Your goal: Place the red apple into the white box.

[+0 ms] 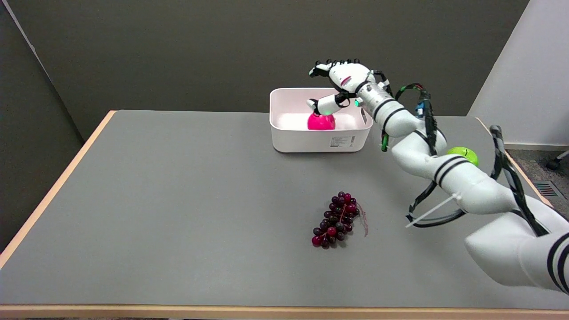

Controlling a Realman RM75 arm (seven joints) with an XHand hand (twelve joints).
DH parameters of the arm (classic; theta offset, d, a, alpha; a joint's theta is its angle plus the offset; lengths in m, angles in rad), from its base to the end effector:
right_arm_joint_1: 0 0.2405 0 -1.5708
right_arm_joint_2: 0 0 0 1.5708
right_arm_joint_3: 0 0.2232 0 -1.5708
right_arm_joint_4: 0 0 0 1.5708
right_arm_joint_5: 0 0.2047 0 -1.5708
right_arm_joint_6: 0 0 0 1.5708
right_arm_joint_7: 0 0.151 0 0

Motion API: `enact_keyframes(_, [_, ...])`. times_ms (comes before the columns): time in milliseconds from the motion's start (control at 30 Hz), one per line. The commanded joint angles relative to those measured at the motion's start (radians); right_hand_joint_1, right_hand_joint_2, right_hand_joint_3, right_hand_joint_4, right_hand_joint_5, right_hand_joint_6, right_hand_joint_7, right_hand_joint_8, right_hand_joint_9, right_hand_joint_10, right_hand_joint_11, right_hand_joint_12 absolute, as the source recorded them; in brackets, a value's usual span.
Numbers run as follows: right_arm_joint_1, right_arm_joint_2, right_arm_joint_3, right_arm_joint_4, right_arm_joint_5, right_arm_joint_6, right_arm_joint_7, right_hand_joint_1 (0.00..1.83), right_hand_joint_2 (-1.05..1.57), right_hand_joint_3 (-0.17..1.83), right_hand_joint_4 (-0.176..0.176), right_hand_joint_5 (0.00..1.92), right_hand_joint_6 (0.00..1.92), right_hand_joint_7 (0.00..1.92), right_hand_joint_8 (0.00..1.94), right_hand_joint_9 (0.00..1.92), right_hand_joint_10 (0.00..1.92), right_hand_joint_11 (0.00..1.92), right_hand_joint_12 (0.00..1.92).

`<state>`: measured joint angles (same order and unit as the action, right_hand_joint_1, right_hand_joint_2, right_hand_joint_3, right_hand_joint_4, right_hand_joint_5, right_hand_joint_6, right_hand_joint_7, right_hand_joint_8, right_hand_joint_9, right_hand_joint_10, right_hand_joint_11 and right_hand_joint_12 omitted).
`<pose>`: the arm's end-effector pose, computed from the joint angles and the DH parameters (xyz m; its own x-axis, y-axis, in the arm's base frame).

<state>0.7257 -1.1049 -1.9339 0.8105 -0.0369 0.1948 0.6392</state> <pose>-0.1599 -0.4860 0.3521 0.9980 0.0602 0.0211 -0.0190 -0.0343 0.9992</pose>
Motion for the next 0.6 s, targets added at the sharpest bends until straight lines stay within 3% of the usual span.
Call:
enact_keyframes(33, [-0.190,0.103,0.081,0.271,0.091,-0.035,-0.002,0.38,0.60,0.89,0.123,0.25,0.50,0.24,0.30,0.23,0.81,0.31,1.52])
enact_keyframes(100, [-0.207,0.104,0.093,0.298,0.114,0.005,-0.001,0.37,0.60,0.89,0.124,0.24,0.49,0.22,0.29,0.22,0.79,0.29,1.49])
enact_keyframes(233, [-0.264,0.119,0.113,0.401,0.296,0.192,-0.001,0.36,0.59,0.92,0.120,0.22,0.48,0.19,0.28,0.19,0.74,0.23,1.42])
enact_keyframes(367, [-0.341,0.180,0.095,0.557,0.460,0.330,-0.006,0.36,0.63,0.92,0.106,0.21,0.45,0.24,0.29,0.24,0.74,0.22,1.37])
enact_keyframes(600, [-0.633,0.208,0.247,0.687,0.698,0.498,-0.008,0.33,0.69,0.87,0.098,0.26,0.49,0.33,0.34,0.28,0.79,0.23,1.36])
